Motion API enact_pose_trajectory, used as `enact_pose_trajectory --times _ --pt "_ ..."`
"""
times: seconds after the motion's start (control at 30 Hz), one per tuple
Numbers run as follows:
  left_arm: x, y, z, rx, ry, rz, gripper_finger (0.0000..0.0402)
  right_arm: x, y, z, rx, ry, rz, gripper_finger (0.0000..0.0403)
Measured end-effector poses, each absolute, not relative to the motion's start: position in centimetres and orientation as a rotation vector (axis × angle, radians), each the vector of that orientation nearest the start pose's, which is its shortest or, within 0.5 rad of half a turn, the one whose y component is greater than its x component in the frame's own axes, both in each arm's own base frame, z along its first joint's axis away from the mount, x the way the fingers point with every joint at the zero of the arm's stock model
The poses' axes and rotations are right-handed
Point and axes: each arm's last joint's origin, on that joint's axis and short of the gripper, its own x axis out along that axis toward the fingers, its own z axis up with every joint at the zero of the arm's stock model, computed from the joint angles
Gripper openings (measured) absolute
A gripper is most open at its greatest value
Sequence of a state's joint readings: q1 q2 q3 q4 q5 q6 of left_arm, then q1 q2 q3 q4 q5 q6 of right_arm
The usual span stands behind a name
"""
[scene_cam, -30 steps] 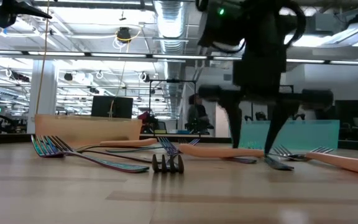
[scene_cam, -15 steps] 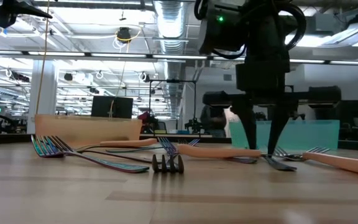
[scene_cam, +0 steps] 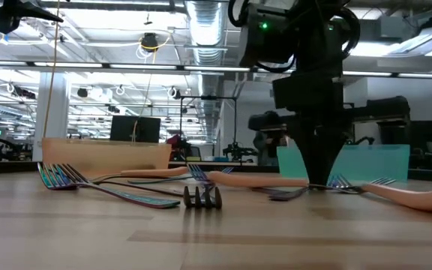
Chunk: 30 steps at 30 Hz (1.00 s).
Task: Sort silverware by color (type)
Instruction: Put the iridescent fork into the green bin
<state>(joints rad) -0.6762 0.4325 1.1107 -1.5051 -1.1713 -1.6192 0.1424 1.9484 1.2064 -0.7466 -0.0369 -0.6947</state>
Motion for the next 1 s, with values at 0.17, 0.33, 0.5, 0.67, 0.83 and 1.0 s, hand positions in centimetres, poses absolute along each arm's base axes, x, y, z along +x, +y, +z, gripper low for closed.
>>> enact_pose_trajectory --times 0.17,0.33,0.5,0.67,0.83,1.0 --pt "0.7 2.9 35.6 -0.891 0.014 0.695 0.0197 34.2 4.8 14.0 -0.552 1.382 0.585 0.0024" --pt "0.7 2.9 35.6 -0.883 0.017 0.695 0.0197 34.3 4.3 15.7 -0.493 1.364 0.498 0.0025" --pt "0.7 2.9 35.6 -0.885 0.02 0.694 0.0197 34.5 3.5 17.6 -0.466 1.349 0.393 0.0025" --pt "0.7 2.9 35.6 -0.88 0.022 0.693 0.0197 34.4 3.0 18.9 -0.464 1.336 0.281 0.0026" --pt "0.7 2.9 35.6 -0.875 0.025 0.693 0.0197 34.2 2.8 19.8 -0.485 1.325 0.186 0.0026" --pt "0.7 2.9 35.6 -0.875 0.028 0.691 0.0197 34.4 2.6 20.7 -0.499 1.321 0.104 0.0026"
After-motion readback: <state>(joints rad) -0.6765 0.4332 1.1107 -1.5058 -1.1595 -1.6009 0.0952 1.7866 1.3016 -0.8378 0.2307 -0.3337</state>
